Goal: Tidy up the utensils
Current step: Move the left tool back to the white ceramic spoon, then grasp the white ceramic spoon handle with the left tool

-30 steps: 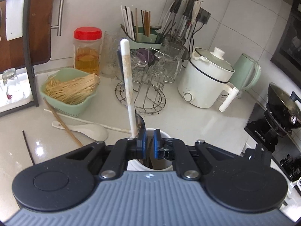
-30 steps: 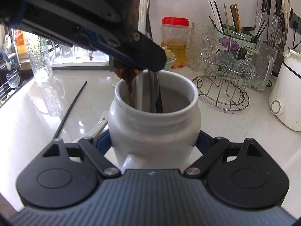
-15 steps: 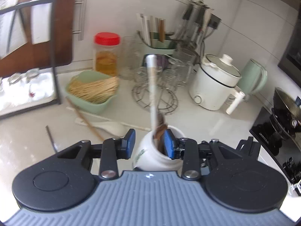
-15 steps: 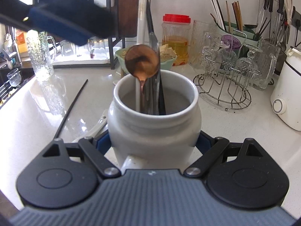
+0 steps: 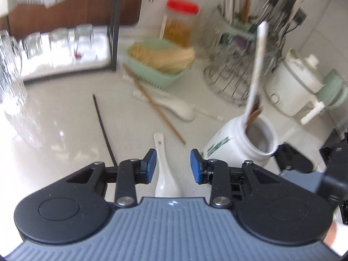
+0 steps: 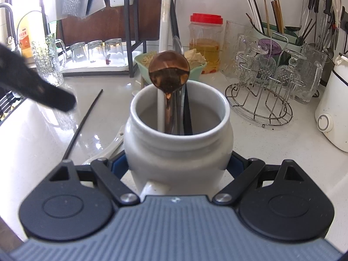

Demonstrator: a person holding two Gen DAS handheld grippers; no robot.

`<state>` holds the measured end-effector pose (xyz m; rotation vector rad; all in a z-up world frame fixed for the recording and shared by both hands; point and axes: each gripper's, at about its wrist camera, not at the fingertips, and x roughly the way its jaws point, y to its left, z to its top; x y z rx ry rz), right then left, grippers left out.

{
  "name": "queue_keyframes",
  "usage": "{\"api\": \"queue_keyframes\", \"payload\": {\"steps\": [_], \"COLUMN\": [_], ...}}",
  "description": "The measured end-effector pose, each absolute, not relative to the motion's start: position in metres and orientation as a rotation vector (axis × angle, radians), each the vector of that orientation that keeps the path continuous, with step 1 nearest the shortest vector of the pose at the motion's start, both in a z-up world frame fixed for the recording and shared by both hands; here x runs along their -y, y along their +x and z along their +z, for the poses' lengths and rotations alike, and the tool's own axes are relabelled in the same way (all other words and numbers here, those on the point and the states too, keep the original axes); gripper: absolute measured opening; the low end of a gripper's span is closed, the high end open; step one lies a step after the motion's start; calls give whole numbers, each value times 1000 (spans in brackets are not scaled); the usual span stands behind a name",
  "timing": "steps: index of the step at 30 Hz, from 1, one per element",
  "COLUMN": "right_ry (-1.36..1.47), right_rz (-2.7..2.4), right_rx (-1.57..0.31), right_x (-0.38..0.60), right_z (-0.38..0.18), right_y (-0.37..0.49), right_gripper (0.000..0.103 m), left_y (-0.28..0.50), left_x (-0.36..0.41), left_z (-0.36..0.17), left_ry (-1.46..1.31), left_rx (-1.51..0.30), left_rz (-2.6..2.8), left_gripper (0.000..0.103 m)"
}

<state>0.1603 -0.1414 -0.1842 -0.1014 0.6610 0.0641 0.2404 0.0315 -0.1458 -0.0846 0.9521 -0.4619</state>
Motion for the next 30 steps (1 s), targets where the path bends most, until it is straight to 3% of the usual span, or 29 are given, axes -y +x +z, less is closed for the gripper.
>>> {"api": "queue_keyframes", "payload": {"steps": [9, 20, 23, 30], "right_ry": [-108, -120, -121, -123], "right_rz": [67, 95, 99, 104], "right_rx": [-683, -698, -698, -699], "right_x": [142, 145, 145, 145], "right_z": [-183, -181, -182, -182], "right_y": [163, 163, 164, 164], "right_gripper": [92, 92, 92, 92], "left_y": [272, 289, 287, 283], "left_x": [-2, 16, 18, 31], "left_z": [-197, -216, -216, -216], "left_ry": [-13, 72, 93, 186], "left_rx": [-1068, -1128, -1122, -1089], "left_rz": [-424, -357, -360, -366], "left_gripper": [39, 38, 27, 22]}}
